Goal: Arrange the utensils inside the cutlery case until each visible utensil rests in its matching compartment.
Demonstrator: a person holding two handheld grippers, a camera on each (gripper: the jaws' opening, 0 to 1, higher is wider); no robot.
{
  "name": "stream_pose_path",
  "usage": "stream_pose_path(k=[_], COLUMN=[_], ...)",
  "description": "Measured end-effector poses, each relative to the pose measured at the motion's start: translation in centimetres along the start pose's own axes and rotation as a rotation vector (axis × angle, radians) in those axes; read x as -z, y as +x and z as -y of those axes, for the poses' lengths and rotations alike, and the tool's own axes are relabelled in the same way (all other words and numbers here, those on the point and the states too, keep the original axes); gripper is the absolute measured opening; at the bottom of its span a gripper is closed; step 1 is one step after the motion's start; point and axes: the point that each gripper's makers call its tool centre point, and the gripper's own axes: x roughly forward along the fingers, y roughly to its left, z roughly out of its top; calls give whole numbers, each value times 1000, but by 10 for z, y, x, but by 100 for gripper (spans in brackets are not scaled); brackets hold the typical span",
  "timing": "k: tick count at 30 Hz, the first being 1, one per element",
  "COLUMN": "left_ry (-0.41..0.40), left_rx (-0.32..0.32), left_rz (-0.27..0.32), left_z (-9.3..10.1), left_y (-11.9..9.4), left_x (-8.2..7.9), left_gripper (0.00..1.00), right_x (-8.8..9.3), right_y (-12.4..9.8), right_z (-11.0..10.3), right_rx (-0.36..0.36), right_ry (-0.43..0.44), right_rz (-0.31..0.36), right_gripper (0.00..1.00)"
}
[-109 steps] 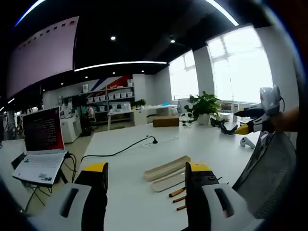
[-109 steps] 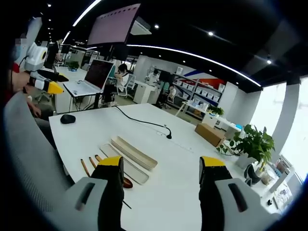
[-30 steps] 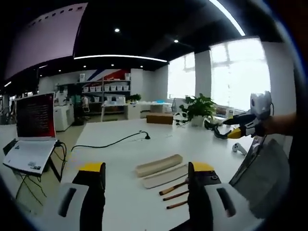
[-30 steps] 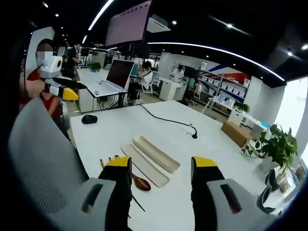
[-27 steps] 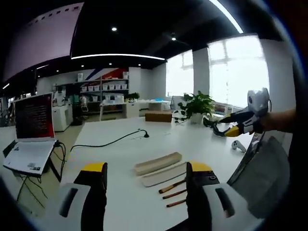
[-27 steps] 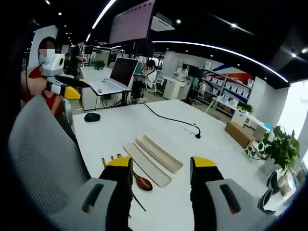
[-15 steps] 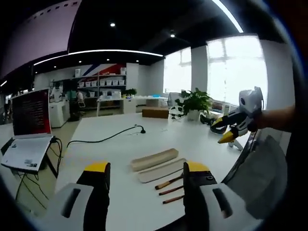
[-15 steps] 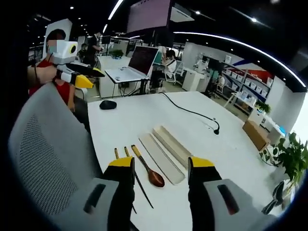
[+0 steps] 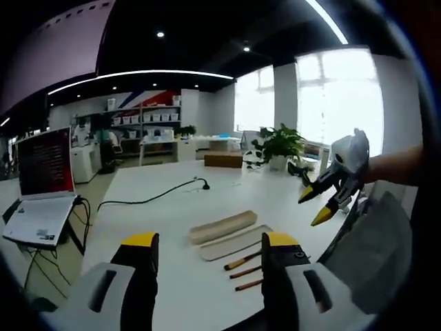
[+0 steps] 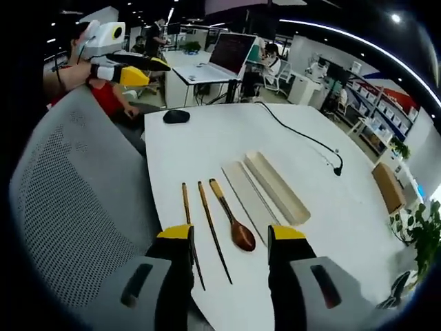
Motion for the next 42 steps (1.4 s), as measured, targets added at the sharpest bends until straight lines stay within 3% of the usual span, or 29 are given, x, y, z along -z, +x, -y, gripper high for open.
stream_pose_path(k=[7, 17, 26, 31, 34, 42], left_ry=[6, 15, 28, 34, 30, 50], left_rx=[-4, -15, -42, -53, -37, -31], left_rz=[-9, -19, -14, -7, -39, -52], left_z=[-3, -10, -22, -28, -26, -25], left_y=[1, 3, 5, 8, 10, 11], left_x=[2, 4, 0, -5, 0, 3], left_gripper=[61, 60, 60, 59, 57, 57], right_x=[9, 19, 28, 35, 37, 45], right_y=[12, 37, 57, 66, 69, 81], right_z=[-2, -23, -34, -35, -38, -48], right_rx=[-33, -148, -227, -239, -250, -286], right_ry=[-3, -45, -39, -58, -59, -84], right_rz=[-57, -139, -166, -197, -209, -247], right_gripper=[39, 40, 40, 39, 38, 38])
